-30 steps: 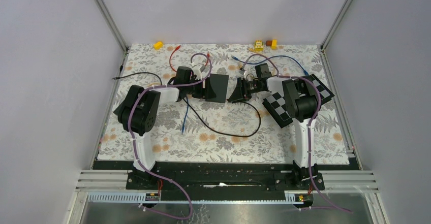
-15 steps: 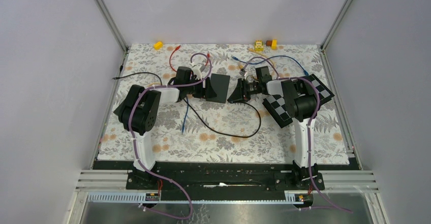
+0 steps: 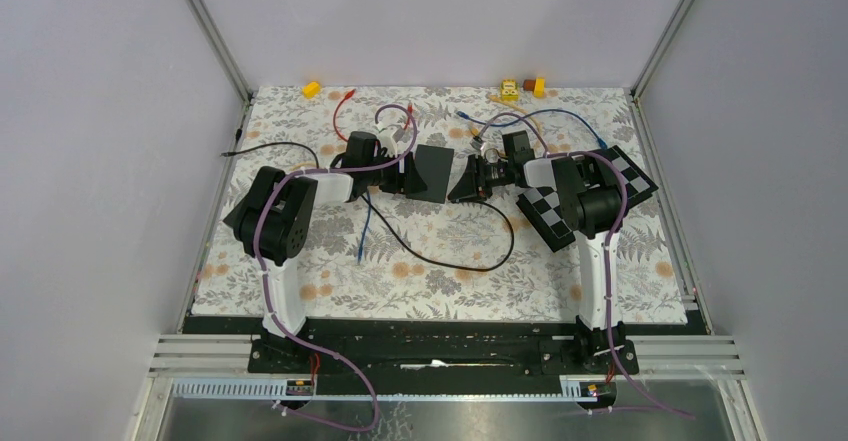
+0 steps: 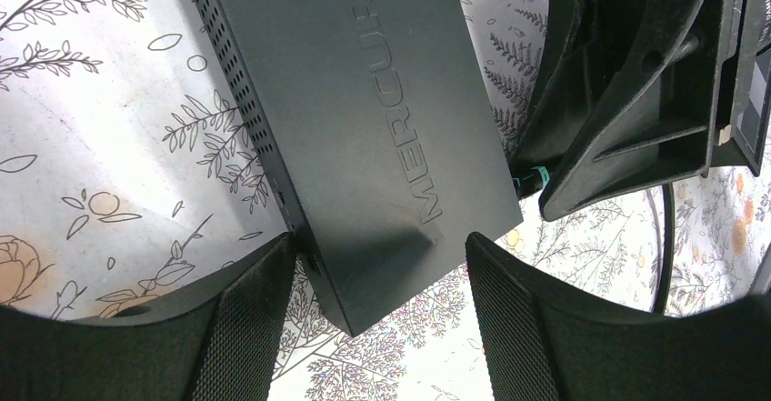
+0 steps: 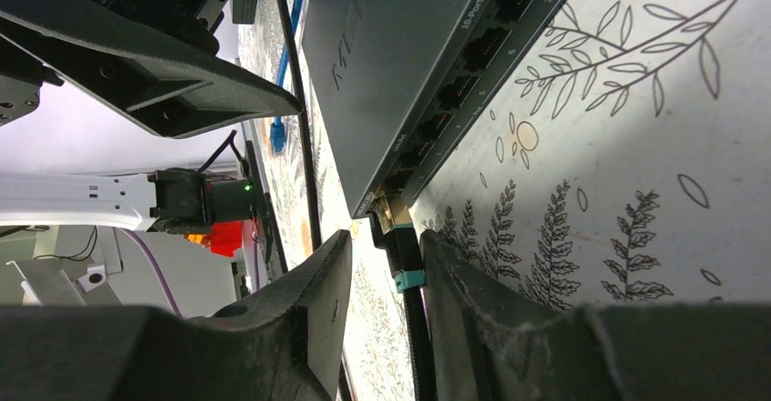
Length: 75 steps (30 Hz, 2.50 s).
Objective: Pull the plug from the switch port
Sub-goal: Pull the connector from the switch port.
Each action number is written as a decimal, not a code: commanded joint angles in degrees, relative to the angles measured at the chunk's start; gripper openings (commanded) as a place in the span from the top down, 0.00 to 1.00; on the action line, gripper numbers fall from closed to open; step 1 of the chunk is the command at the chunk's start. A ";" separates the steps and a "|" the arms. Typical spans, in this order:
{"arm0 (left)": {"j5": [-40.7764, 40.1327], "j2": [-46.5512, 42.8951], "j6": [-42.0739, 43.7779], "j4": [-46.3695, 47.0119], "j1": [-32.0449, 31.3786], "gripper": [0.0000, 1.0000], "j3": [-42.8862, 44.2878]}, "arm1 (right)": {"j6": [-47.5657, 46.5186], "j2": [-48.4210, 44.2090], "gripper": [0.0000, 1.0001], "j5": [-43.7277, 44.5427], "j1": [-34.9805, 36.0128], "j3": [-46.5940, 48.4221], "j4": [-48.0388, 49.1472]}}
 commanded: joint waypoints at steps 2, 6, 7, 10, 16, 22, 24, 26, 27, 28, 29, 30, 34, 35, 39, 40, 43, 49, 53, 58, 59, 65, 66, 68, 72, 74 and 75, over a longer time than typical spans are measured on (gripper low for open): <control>2.23 1.28 -0.60 -1.39 -0.65 0.28 -1.73 | -2.52 2.53 0.58 8.76 1.34 -3.16 -0.95; 1.78 1.01 -0.01 -0.72 -0.66 0.27 -2.44 | -2.68 2.91 0.57 9.10 1.26 -3.18 -0.69; 1.57 1.13 -0.04 -0.37 -0.65 0.27 -2.47 | -2.61 3.15 0.57 9.04 1.26 -3.28 -0.46; 2.46 1.77 -0.40 -0.32 -0.66 0.27 -2.17 | -2.36 3.36 0.57 8.91 1.26 -3.17 -0.33; 2.65 1.60 -0.80 -0.59 -1.25 0.27 -2.64 | 0.03 1.90 0.58 8.20 1.26 -4.94 1.31; 0.97 -2.07 3.32 -1.71 -3.82 0.27 -5.67 | 0.90 -1.95 0.61 7.65 1.42 -9.23 1.99; 1.36 -2.79 3.89 -1.75 -4.94 0.27 -7.06 | 0.11 -4.02 0.61 7.40 1.62 -11.49 1.89; 2.11 -2.82 4.46 -2.66 -6.03 0.27 -7.43 | -2.64 -6.06 0.61 7.39 2.06 -13.00 -0.11; 2.60 -2.81 4.49 -3.03 -6.45 0.27 -7.54 | -4.27 -6.68 0.61 7.41 2.38 -13.31 -1.69; 3.17 -2.78 4.38 -3.26 -6.66 0.27 -7.75 | -5.57 -7.21 0.61 7.35 2.54 -13.42 -3.36; 3.44 -2.77 4.14 -3.23 -6.72 0.27 -8.05 | -6.73 -7.72 0.60 7.25 2.57 -13.57 -4.81; 3.47 -2.68 4.01 -3.14 -6.80 0.27 -8.28 | -8.09 -7.92 0.60 7.47 2.62 -13.65 -5.94; 3.33 -3.07 3.49 -3.23 -6.77 0.26 -9.20 | -13.03 -8.24 0.56 9.13 2.50 -13.05 -8.73; 2.71 -3.38 3.71 -3.15 -6.73 0.26 -9.38 | -13.61 -8.30 0.52 9.54 2.45 -13.02 -8.73; 0.50 -4.51 4.50 -3.71 -6.60 0.22 -9.46 | -15.54 -8.62 0.40 11.18 2.49 -12.42 -11.58; -0.14 -4.99 4.63 -3.63 -6.37 0.21 -9.56 | -16.28 -8.74 0.38 11.85 2.43 -12.07 -12.22; -3.23 -6.08 5.18 -2.94 -5.81 0.17 -9.61 | -18.52 -9.20 0.36 14.56 2.16 -11.94 -13.11; -6.51 -8.70 6.73 -2.69 -3.83 0.11 -9.15 | -17.27 -9.26 0.32 15.57 1.52 -12.20 -12.28; -6.32 -8.50 7.01 -1.92 -3.82 0.10 -8.77 | -15.98 -7.71 0.32 14.62 1.52 -11.65 -11.01; -4.63 -6.29 6.69 -2.66 -3.81 0.10 -6.88 | -14.62 -5.88 0.35 13.52 1.01 -11.93 -10.16; -4.65 -6.07 6.58 -2.14 -3.82 0.10 -6.76 | -14.45 -5.83 0.35 13.25 0.80 -12.07 -10.03; -2.89 -5.17 4.99 -1.16 -3.80 0.11 -5.83 | -13.65 -6.76 0.50 11.72 -0.33 -13.20 -9.66; -2.78 -5.08 4.81 -1.16 -3.82 0.11 -5.89 | -13.40 -6.81 0.53 11.52 -0.39 -13.46 -7.89; -2.23 -5.50 4.50 -1.40 -3.83 0.11 -6.17 | -13.34 -6.55 0.56 11.01 -0.40 -13.26 -7.59; -3.19 -6.98 5.28 0.26 -3.83 0.11 -7.98 | -13.54 -6.29 0.53 9.43 -0.50 -13.40 -7.09; -2.44 -7.11 5.28 -0.12 -3.83 0.11 -7.88 | -13.64 -6.26 0.51 8.81 -0.59 -13.34 -7.15; -2.62 -7.24 5.41 0.12 -3.83 0.11 -8.03 | -13.63 -6.18 0.51 8.55 -0.63 -13.36 -7.07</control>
